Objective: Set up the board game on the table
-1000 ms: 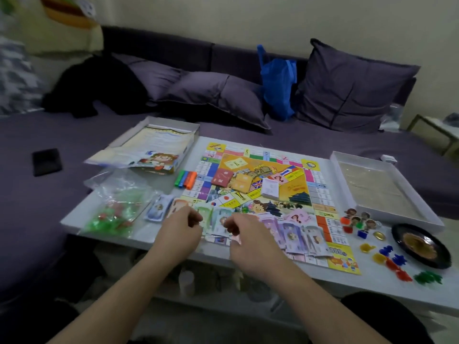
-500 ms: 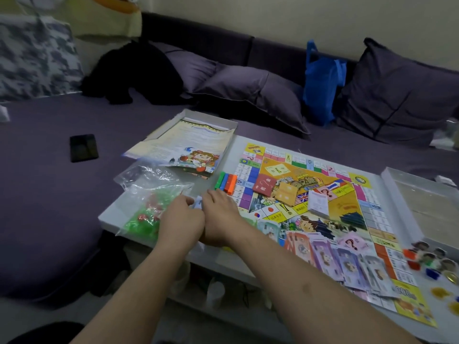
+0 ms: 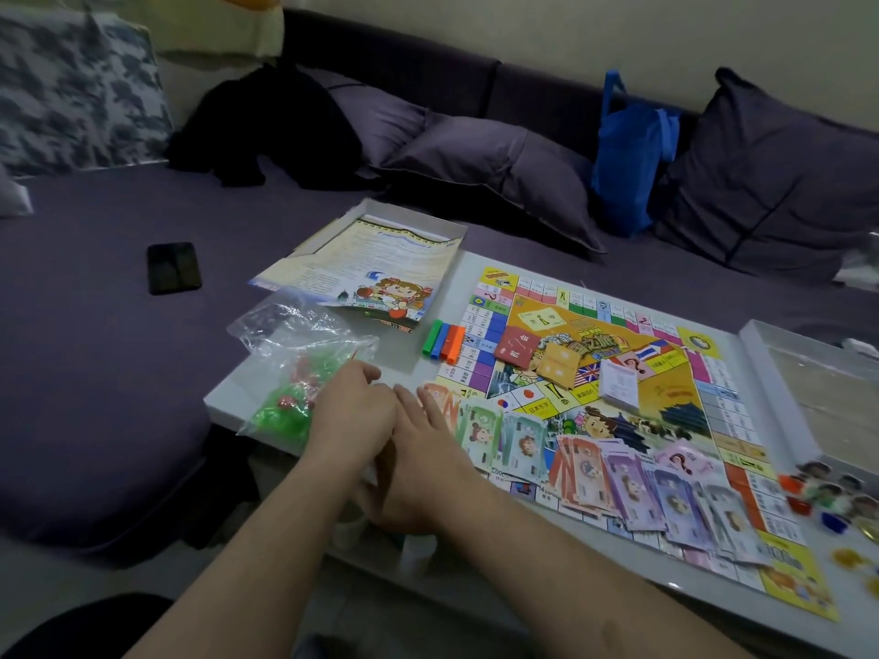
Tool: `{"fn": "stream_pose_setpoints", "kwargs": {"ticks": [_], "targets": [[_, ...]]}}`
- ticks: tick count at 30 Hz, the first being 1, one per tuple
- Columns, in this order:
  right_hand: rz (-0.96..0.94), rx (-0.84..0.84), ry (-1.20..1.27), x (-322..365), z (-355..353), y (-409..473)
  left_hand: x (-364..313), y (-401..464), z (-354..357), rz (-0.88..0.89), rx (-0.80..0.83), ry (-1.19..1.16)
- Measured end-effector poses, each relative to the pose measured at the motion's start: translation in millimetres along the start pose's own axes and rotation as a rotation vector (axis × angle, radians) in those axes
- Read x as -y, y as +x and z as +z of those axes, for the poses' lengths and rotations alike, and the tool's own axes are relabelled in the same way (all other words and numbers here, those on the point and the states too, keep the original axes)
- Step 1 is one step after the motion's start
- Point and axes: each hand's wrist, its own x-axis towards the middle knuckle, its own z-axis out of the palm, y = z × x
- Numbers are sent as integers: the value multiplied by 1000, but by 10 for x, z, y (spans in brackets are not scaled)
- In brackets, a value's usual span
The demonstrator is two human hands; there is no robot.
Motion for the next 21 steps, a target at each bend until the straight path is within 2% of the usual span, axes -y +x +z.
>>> {"fn": "stream_pose_setpoints", "kwargs": {"ticks": [4,10,13,16,17,18,20,21], "targets": [[-48,-54,-74,191,201,-178,-10,-29,-13,-7,-15,-35],[-37,-131,42,187,143,-288,-37,-58,-14,19,-31,-123],[-27,-317,139,85,-3,-350,-91,-72,-52,54,-73,-213],[88,-477,141,-86,-259,-441,-173,-106,-102,39,-168,-228],[126,-506,131,-162,-340,-464,-194,-129,-105,-10,-140,-249],[144,-521,104,-230,-413,-487,-236,-178,-90,-106,-39,-326],[121,-475,72,-308,-537,-536,-312,-322,-43,-320,286,-530],[98,-426,86,-320,-582,-565,-339,-395,-7,-367,426,-600]]}}
